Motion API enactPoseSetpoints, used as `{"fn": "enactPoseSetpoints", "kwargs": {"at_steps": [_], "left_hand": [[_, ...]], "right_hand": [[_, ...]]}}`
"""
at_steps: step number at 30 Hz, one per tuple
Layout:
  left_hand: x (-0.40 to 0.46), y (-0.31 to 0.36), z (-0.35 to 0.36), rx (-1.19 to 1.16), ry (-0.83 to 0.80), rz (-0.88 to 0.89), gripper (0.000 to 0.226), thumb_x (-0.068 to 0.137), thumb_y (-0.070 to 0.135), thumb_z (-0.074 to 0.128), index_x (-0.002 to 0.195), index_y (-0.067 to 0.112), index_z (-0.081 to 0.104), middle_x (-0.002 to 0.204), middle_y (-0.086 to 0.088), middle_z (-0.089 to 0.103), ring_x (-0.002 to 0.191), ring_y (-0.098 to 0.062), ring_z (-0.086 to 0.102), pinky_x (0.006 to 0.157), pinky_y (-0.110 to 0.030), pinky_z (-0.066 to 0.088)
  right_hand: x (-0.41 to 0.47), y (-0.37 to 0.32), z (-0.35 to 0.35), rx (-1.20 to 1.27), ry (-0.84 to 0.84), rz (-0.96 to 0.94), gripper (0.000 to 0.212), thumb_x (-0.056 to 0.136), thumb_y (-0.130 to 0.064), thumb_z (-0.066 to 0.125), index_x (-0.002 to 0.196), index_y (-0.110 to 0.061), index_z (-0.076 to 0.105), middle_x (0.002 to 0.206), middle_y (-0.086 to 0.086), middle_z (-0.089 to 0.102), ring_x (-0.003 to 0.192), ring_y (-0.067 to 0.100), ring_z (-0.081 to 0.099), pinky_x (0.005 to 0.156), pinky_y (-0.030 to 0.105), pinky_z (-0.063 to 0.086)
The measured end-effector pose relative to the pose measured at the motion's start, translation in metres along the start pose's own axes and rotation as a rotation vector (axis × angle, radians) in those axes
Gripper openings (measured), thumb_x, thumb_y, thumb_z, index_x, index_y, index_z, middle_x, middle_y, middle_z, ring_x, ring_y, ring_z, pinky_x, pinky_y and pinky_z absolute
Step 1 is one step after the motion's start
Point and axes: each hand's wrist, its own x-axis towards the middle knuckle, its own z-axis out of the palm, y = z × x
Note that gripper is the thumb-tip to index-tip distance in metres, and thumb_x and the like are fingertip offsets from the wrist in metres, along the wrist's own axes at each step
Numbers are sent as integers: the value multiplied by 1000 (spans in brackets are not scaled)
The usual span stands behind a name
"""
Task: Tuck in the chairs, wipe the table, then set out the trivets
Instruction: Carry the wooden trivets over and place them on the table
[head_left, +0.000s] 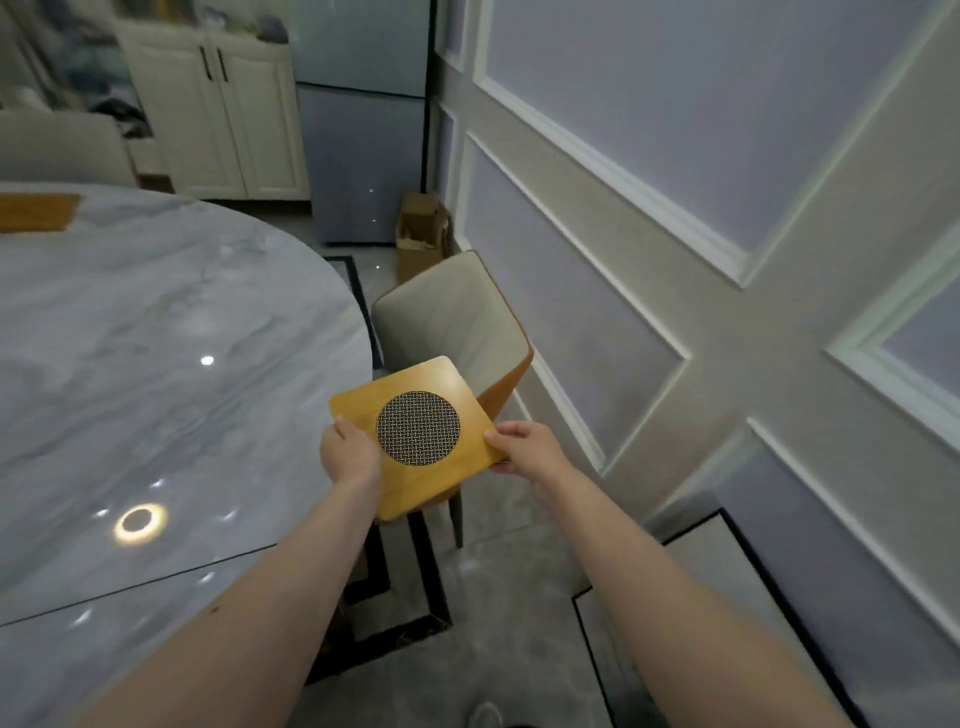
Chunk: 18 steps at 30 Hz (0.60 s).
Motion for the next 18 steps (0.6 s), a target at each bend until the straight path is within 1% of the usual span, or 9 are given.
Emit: {"fn": "enactPoseSetpoints", "kwargs": {"at_steps": [2,5,6,8,10,12,14,16,18], "left_hand": [[9,7,13,-30,52,-29,45,103,20,25,124,-12,49,132,-27,49,122,-37,46,99,-37,34],[19,20,38,-74,180,-79,43,103,16,24,128,-12,47,136,-26,46,126,-36,43,99,-34,31],[22,23,42,-85,213,-81,43,103,15,24,127,-12,47,136,-26,46,125,-37,43,98,-34,31],[31,28,49,-96,282,-99,43,103,14,23,125,-14,48,135,-28,47,124,-37,43,96,-33,31],[45,31,53,-108,359,-127,41,103,14,24,125,-13,46,134,-27,47,123,-37,44,96,-34,31],[57,32,56,-165,408,-171,37,101,14,27,127,-8,42,133,-24,48,120,-35,47,95,-36,35],[77,36,59,-222,468,-195,35,99,12,29,129,-1,40,131,-20,49,117,-34,49,94,-36,36],[92,38,60,-249,486,-202,37,96,9,30,132,4,37,130,-18,51,116,-34,50,95,-36,37],[119,36,63,-266,529,-212,36,94,8,32,130,5,38,128,-19,52,113,-35,51,95,-40,40]], "right_hand": [[26,-15,-1,-45,-42,-13,29,89,-7,64,117,2,58,103,11,60,91,20,59,67,25,55],[74,-42,-4,-122,-146,-10,33,87,-6,67,118,1,59,112,16,64,93,20,60,64,23,56],[85,-50,-3,-139,-179,-7,30,86,-6,67,115,-1,60,112,15,64,92,19,61,64,22,56],[105,-66,2,-170,-249,-6,26,86,-5,67,111,-5,60,105,10,65,91,19,61,68,24,56],[125,-78,12,-229,-301,-33,30,86,-4,67,115,-2,60,105,11,64,90,19,62,70,25,57],[139,-87,23,-267,-343,-73,32,86,-2,66,117,2,59,101,11,63,79,15,62,61,19,56],[163,-97,41,-308,-401,-101,32,86,-1,66,117,3,59,97,10,62,75,14,60,53,16,54],[179,-104,56,-361,-418,-146,32,85,-2,67,116,4,60,98,11,62,82,19,61,55,18,53],[203,-113,78,-444,-428,-196,32,83,-3,70,113,3,62,99,14,65,85,22,62,63,24,55]]}}
